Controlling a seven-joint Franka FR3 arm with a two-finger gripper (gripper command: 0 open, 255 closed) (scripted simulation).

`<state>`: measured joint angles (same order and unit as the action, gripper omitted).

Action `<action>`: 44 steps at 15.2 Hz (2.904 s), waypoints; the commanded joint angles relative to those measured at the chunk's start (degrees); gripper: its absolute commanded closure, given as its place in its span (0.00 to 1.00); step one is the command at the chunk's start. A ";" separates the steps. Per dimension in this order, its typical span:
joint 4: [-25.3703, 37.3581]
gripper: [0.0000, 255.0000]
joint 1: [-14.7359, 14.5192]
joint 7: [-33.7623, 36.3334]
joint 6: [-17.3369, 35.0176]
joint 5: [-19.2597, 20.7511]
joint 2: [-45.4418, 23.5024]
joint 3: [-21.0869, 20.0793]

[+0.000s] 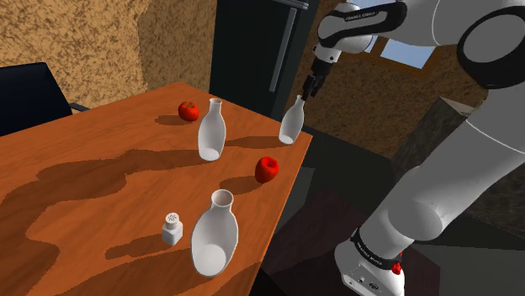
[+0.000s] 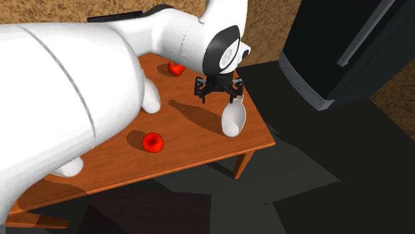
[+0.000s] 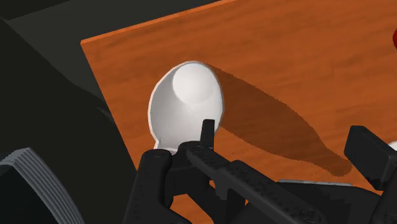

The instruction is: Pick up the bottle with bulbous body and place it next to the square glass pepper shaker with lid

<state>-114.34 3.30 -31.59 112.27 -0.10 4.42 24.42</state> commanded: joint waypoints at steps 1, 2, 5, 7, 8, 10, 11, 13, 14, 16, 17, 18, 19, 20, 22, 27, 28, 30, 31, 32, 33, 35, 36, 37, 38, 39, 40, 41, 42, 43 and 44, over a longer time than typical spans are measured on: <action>3.62 0.00 0.60 -2.67 0.56 -1.87 -4.44 1.12; 5.56 0.00 1.03 -3.98 0.74 -2.93 -6.74 1.56; 11.94 0.00 2.78 -7.75 0.77 -6.31 -13.79 2.43; 16.44 0.00 4.28 -9.89 0.39 -8.46 -18.32 2.59; 15.93 0.00 4.37 -9.96 1.08 -8.56 -18.52 2.46; 14.95 0.00 4.43 -10.14 2.45 -8.84 -18.97 2.33; 14.49 0.00 4.45 -10.24 3.13 -8.99 -19.21 2.27; 13.60 0.00 4.49 -10.45 4.48 -9.31 -19.73 2.16; 13.18 0.00 4.52 -10.57 5.14 -9.49 -20.01 2.10; 12.94 0.00 4.54 -10.63 5.53 -9.59 -20.17 2.07; 12.94 0.00 4.54 -10.63 5.52 -9.59 -20.18 2.07; 12.94 0.00 4.54 -10.63 5.52 -9.59 -20.18 2.07; 12.94 0.00 4.54 -10.63 5.52 -9.59 -20.18 2.07; 12.94 0.00 4.54 -10.63 5.52 -9.59 -20.18 2.07; 12.95 0.00 4.54 -10.63 5.52 -9.59 -20.18 2.07; 12.96 1.00 4.54 -10.64 5.52 -9.59 -20.19 2.07; 12.96 1.00 4.55 -10.64 5.52 -9.60 -20.19 2.07; 12.95 1.00 4.54 -10.64 5.52 -9.60 -20.19 2.07; 12.94 1.00 4.54 -10.64 5.53 -9.60 -20.19 2.07; 12.91 1.00 4.55 -10.65 5.56 -9.60 -20.19 2.07; 12.94 1.00 4.54 -10.63 5.52 -9.59 -20.18 2.07; 13.91 1.00 4.49 -10.40 4.15 -9.28 -19.71 2.17; 14.41 1.00 4.47 -10.29 3.46 -9.13 -19.49 2.22; 14.93 1.00 4.46 -10.18 2.77 -9.00 -19.29 2.27; 15.46 1.00 4.45 -10.08 2.07 -8.86 -19.10 2.31; 16.01 1.00 4.44 -9.98 1.36 -8.74 -18.92 2.35; 16.57 1.00 4.44 -9.89 0.65 -8.63 -18.75 2.39; 17.15 1.00 4.43 -9.80 -0.06 -8.52 -18.59 2.42; 17.74 1.00 4.44 -9.72 -0.78 -8.42 -18.45 2.46; 18.35 1.00 4.44 -9.64 -1.50 -8.32 -18.32 2.49; 18.98 1.00 4.45 -9.56 -2.22 -8.24 -18.20 2.52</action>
<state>-96.05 7.78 -41.30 110.76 -8.42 -13.86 26.95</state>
